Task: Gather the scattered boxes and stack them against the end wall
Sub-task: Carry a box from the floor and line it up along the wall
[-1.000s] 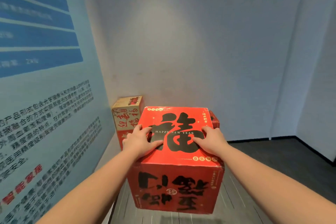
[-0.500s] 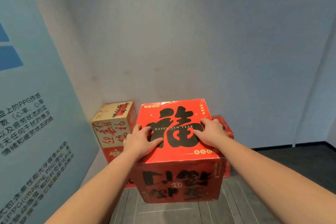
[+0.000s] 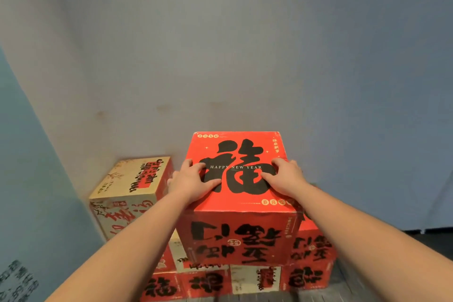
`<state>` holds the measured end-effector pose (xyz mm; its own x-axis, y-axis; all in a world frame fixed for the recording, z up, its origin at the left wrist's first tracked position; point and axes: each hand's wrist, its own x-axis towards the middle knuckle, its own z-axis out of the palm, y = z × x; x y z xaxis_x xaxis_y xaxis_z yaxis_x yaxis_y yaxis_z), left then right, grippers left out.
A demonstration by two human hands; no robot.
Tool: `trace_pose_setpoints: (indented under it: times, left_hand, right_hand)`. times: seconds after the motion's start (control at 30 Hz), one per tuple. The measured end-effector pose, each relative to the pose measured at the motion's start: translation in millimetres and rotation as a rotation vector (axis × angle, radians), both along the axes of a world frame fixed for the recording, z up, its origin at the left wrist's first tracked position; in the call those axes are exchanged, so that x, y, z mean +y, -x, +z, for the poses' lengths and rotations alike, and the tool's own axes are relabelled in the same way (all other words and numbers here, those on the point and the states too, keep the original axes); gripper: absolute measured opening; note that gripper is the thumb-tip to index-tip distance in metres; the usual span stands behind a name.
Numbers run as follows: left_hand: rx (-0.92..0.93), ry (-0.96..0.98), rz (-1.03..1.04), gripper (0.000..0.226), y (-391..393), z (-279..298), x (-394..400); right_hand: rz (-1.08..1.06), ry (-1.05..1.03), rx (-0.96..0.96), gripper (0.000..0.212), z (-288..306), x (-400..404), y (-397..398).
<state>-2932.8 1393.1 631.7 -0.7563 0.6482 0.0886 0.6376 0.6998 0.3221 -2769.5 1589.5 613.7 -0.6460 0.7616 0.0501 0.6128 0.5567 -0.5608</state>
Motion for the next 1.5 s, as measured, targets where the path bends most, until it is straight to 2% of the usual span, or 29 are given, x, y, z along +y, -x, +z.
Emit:
trace_pose_setpoints:
  times: [0.3, 0.7, 0.9, 1.13, 1.5]
  left_hand:
    - [-0.100, 0.059, -0.034, 0.076, 137, -19, 90]
    - [-0.162, 0.086, 0.159, 0.074, 237, -65, 134]
    - [-0.201, 0.193, 0.147, 0.073, 270, -96, 144]
    - [-0.301, 0.218, 0.104, 0.080, 308, -141, 144]
    - [-0.351, 0.270, 0.067, 0.083, 352, -193, 133]
  right_hand:
    - [-0.044, 0.052, -0.008, 0.046, -29, 88, 132]
    - [0.192, 0.091, -0.049, 0.043, -83, 165, 278]
    - [0.203, 0.172, -0.108, 0.041, -120, 168, 309]
    - [0.168, 0.202, -0.182, 0.042, -155, 159, 326]
    - [0.094, 0.290, -0.225, 0.052, -180, 128, 350]
